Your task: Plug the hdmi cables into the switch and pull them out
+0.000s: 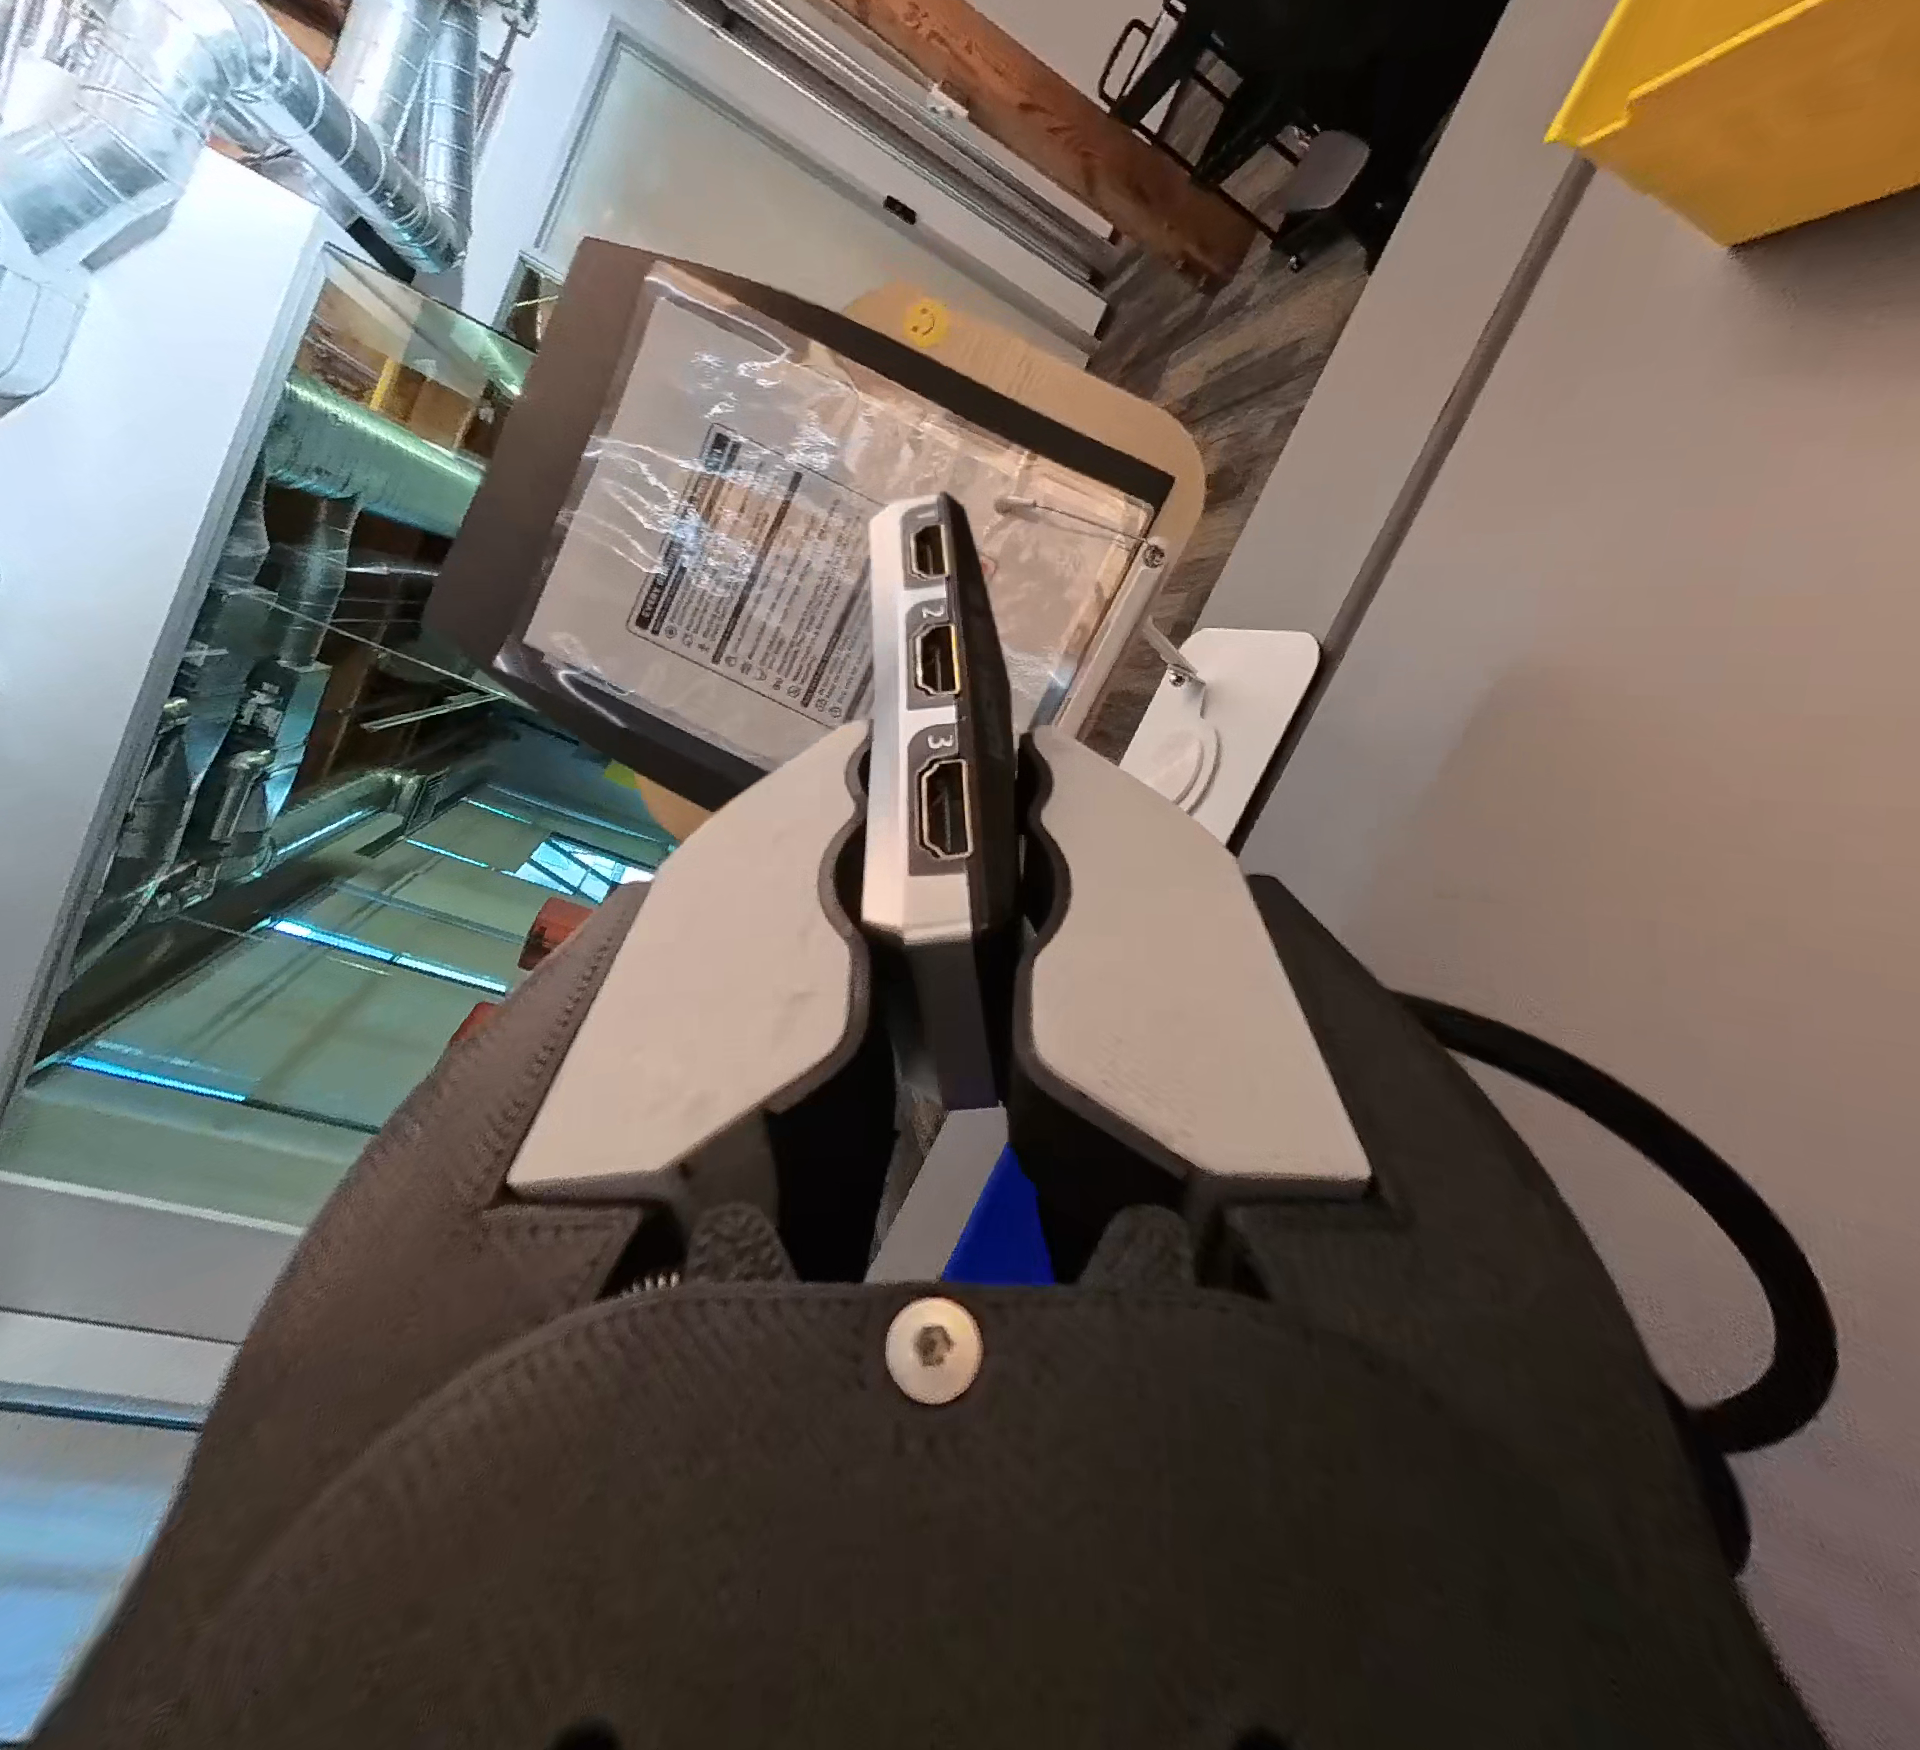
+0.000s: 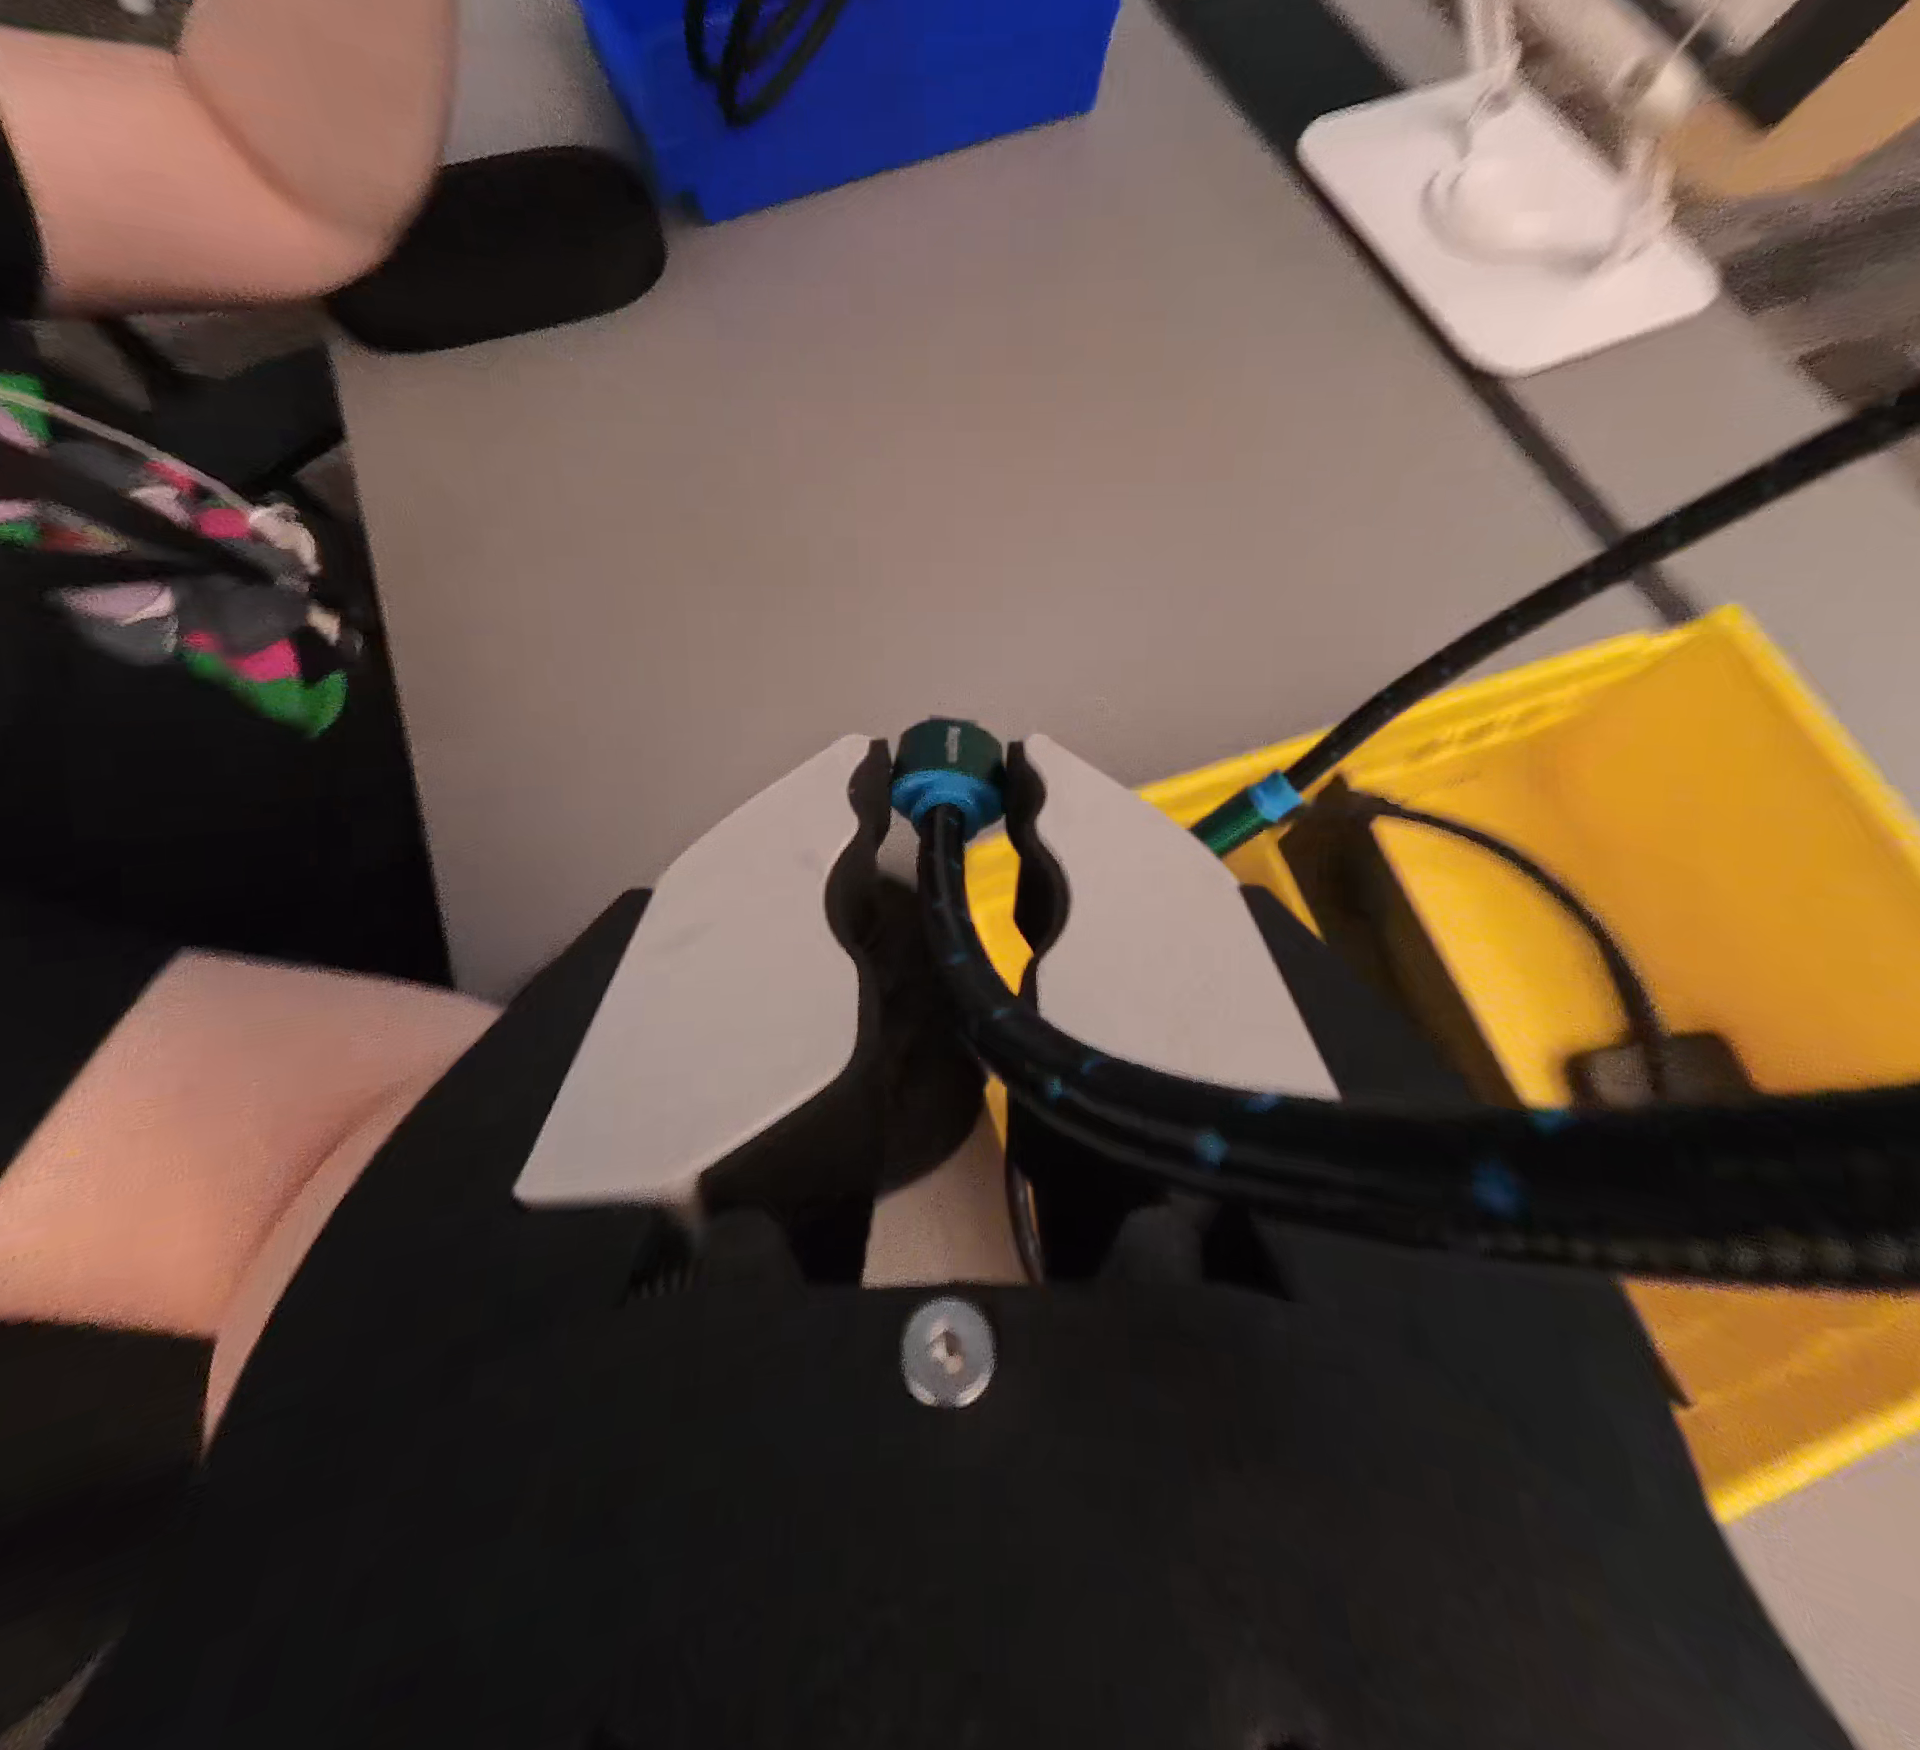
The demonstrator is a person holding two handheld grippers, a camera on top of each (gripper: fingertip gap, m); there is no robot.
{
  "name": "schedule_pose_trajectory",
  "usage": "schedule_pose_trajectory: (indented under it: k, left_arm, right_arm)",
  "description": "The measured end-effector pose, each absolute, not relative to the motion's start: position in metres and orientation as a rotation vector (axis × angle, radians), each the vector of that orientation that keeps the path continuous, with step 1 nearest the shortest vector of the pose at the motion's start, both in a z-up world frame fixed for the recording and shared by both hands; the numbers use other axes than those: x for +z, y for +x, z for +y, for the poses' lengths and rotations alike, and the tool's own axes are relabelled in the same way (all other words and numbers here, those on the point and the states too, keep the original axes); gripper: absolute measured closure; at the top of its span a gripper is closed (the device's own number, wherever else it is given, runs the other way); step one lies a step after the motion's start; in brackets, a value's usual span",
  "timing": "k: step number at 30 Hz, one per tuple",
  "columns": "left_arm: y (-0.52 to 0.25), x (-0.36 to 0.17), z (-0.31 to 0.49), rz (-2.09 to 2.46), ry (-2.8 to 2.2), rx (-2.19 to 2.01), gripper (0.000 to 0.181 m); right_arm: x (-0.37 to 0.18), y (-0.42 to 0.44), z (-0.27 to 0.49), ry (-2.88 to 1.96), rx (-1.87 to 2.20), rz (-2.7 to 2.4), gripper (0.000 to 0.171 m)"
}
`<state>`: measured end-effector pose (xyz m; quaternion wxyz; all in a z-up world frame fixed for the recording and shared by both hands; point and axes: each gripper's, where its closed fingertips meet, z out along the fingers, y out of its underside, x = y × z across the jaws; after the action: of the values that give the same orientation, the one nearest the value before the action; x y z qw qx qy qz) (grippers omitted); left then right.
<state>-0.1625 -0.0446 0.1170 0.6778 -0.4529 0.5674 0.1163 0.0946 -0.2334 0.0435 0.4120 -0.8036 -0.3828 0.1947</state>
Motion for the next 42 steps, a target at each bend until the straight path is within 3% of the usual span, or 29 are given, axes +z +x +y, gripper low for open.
schedule_pose_trajectory:
  k: [5, 9, 13, 16, 25, 33, 38, 42]
  left_arm:
    - [-0.155, 0.107, -0.045, 1.316, -1.016, 0.291, 0.159]
    - [-0.152, 0.103, -0.045, 1.332, -1.021, 0.295, 0.159]
    - [-0.152, 0.101, -0.044, 1.335, -1.024, 0.295, 0.159]
    - [-0.152, 0.101, -0.044, 1.337, -1.025, 0.296, 0.159]
    - [-0.155, 0.106, -0.047, 1.330, -1.020, 0.304, 0.159]
    - [-0.157, 0.107, -0.048, 1.328, -1.017, 0.309, 0.159]
    - [-0.154, 0.110, -0.052, 1.322, -0.998, 0.264, 0.159]
    - [-0.144, 0.105, -0.067, 1.391, -0.958, 0.104, 0.158]
  right_arm:
    - [-0.034, 0.133, -0.236, -2.267, 0.810, -0.862, 0.149]
    - [-0.101, 0.178, -0.231, -2.739, 0.829, -0.400, 0.149]
    - [-0.107, 0.193, -0.228, -2.768, 0.826, -0.221, 0.149]
    - [-0.103, 0.206, -0.228, -2.769, 0.724, -0.144, 0.140]
    - [-0.071, 0.222, -0.234, -2.738, 0.488, 0.014, 0.119]
    - [-0.034, 0.281, -0.205, -2.566, -0.045, 0.072, 0.121]
    - [0.042, 0.276, -0.159, -2.161, -0.309, -0.125, 0.121]
    - [0.138, 0.180, -0.130, -1.612, -0.248, -0.449, 0.124]
